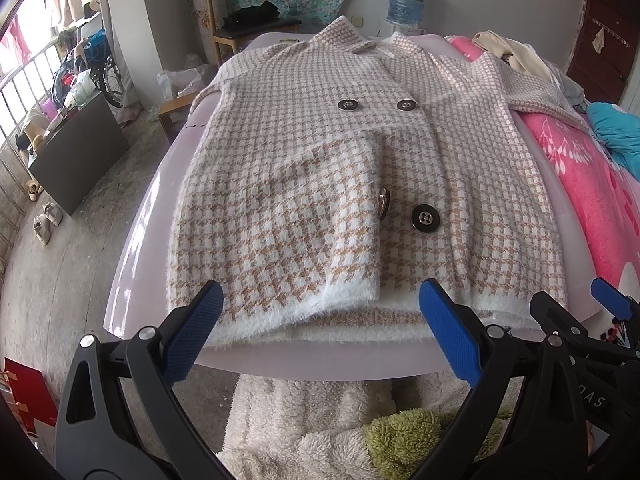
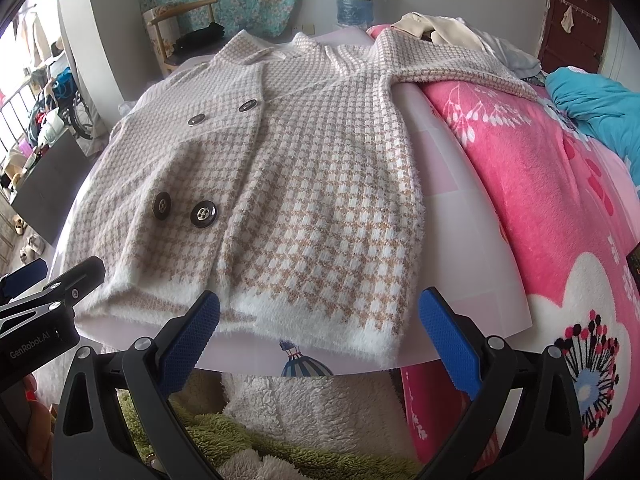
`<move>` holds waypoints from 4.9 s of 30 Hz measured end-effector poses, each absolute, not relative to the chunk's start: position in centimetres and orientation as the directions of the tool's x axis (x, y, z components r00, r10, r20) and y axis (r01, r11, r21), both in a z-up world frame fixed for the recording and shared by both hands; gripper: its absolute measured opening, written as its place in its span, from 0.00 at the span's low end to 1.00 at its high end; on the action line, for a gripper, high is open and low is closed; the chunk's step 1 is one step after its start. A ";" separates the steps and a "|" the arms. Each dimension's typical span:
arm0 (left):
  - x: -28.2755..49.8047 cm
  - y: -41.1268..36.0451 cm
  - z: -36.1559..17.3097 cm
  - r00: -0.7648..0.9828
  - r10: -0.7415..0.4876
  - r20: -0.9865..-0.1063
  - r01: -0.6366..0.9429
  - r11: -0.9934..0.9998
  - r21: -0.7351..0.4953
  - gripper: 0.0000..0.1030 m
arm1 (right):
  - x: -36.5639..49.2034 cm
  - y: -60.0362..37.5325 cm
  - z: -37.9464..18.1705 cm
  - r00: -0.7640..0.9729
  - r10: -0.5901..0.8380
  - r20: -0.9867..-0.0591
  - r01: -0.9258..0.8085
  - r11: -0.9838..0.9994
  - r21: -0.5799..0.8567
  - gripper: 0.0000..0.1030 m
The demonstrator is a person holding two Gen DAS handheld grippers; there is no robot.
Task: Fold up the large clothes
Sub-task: 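Move both grippers forward over the hem of the houndstooth coat, then reach the left gripper to a coat sleeve and grasp its cuff, then lift the sleeve with the left gripper, fold it across the coat body, release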
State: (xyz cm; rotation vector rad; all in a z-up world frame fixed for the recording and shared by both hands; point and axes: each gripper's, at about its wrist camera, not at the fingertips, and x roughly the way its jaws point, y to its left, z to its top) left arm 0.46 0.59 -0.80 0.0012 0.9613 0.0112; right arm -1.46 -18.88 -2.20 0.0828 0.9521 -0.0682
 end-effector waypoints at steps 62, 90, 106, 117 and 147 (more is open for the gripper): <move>6.5 2.3 -2.4 0.565 0.003 -0.825 -0.025 1.000 -0.013 0.92 | 5.5 -18.2 -2.7 0.582 -0.099 -0.807 0.065 0.995 -0.075 0.94; 19.1 10.1 -0.5 0.664 -0.253 -0.703 0.024 0.948 -0.319 0.92 | 23.0 -11.6 -0.1 0.635 0.240 -0.735 -0.257 0.962 0.092 0.94; 25.3 24.8 -0.8 0.661 -0.245 -0.709 -0.274 0.801 -0.532 0.92 | 25.7 -8.3 -2.3 0.534 0.310 -0.786 -0.346 0.929 0.132 0.94; 30.9 35.7 -18.5 0.563 -0.610 -0.557 -0.581 0.188 -0.792 0.92 | 27.0 -5.2 -4.0 0.487 0.261 -0.833 -0.370 0.926 0.074 0.94; 37.8 39.9 -15.8 0.563 -0.267 -0.782 -0.647 0.447 -0.618 0.09 | 27.4 -4.7 -3.0 0.534 0.197 -0.822 -0.314 0.949 0.023 0.94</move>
